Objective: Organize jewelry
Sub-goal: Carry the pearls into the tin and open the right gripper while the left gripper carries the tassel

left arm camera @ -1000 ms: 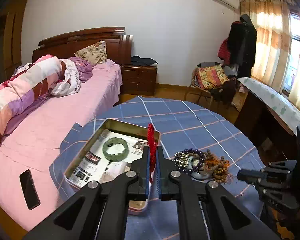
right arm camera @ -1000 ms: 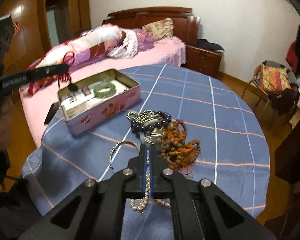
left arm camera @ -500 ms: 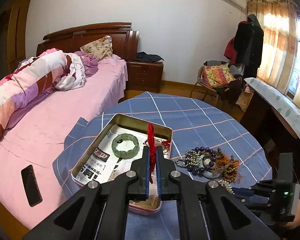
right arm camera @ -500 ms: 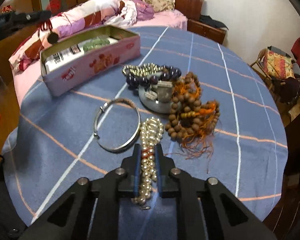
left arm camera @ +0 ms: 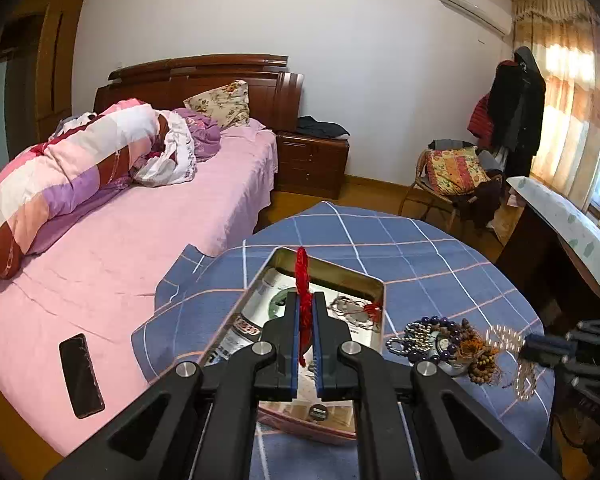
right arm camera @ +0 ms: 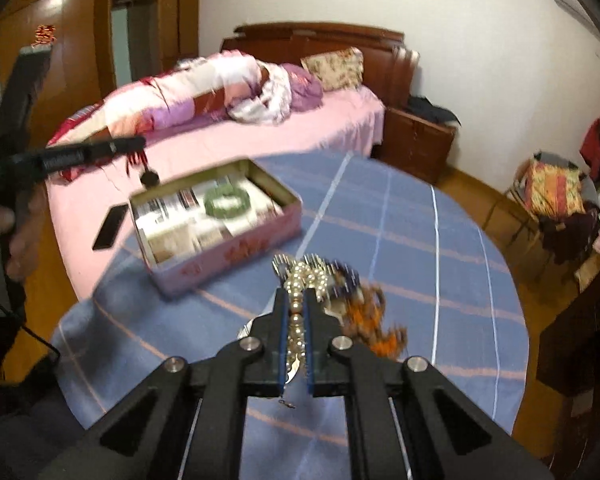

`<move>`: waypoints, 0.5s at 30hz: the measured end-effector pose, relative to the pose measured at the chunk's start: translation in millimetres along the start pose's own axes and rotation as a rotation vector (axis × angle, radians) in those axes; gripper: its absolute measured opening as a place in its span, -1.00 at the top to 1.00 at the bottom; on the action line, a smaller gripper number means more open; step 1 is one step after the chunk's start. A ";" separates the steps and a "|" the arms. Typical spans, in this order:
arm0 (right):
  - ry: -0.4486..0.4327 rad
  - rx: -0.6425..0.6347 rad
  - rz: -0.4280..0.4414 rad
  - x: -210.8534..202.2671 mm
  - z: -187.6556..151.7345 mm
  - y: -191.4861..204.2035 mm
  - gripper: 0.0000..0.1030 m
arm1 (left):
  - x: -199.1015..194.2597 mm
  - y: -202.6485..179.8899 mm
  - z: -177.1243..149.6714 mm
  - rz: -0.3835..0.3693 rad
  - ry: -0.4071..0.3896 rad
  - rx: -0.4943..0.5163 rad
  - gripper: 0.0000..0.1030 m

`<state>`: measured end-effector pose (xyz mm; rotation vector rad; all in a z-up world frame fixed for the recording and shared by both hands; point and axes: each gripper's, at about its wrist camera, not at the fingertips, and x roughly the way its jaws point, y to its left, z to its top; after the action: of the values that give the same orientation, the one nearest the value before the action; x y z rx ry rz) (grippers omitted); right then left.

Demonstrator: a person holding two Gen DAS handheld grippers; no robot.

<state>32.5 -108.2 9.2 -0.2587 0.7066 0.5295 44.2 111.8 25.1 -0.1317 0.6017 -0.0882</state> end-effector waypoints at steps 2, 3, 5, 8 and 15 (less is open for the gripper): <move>-0.030 -0.015 0.014 1.5 16.3 6.3 0.84 | 2.1 3.2 0.1 0.007 0.002 -0.006 0.92; -0.042 -0.020 0.019 0.3 19.8 8.1 0.84 | 3.6 4.3 0.3 0.007 0.005 -0.009 0.92; -0.073 -0.029 0.039 3.1 35.2 15.0 0.84 | 6.3 5.9 -0.2 0.008 0.006 -0.009 0.92; -0.098 -0.029 0.072 10.5 50.9 22.5 0.84 | 12.3 7.6 -2.0 0.009 0.013 -0.009 0.92; -0.124 -0.005 0.144 45.6 75.7 41.8 0.84 | 31.5 17.1 -7.7 0.021 0.033 -0.012 0.92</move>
<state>80.3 -26.1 32.1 -0.1782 0.6059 0.6787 66.4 124.1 -1.3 -0.1362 0.6364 -0.0667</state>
